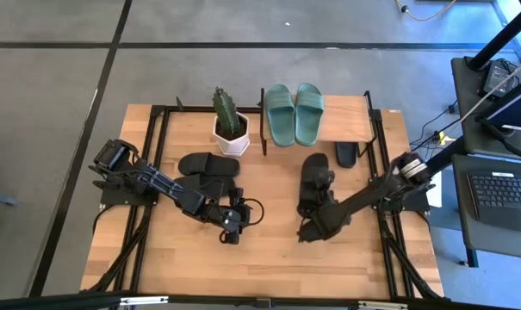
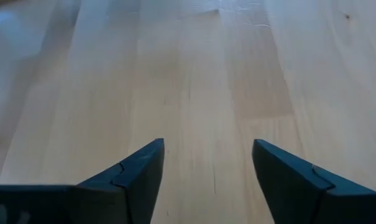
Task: Pick and place slides into the shelf
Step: Put the black slipper under the shelf
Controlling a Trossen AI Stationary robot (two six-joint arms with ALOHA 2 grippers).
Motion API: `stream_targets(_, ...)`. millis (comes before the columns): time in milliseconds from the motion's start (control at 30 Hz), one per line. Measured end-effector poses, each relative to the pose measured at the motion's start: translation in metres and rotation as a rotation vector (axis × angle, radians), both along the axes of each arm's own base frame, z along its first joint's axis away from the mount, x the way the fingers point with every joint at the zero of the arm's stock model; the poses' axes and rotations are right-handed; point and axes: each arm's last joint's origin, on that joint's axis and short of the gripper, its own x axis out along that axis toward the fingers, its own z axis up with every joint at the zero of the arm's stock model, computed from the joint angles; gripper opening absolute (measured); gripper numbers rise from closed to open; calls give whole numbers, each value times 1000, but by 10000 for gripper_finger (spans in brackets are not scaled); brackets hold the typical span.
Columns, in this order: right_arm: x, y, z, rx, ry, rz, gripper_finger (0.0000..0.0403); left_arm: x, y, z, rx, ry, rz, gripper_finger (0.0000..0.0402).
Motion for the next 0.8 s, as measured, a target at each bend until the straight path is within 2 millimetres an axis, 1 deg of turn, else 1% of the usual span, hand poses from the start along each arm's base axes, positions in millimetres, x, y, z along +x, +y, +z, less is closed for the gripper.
stream_targets(200,-25,-22,-2,125,-55,66,13,0,0,0,20,4,-19,235)
stream_targets(267,-33,-35,-3,163,-61,64,13,0,1,0,20,3,-17,235)
stream_targets(433,-50,-69,-9,181,-114,16,13,1,2,0,23,4,-16,235)
stream_targets(567,-48,-88,-14,190,-108,27,13,1,2,0,42,8,-34,235)
stream_targets(800,-47,-112,-23,253,-31,-1,13,0,2,0,55,17,-44,235)
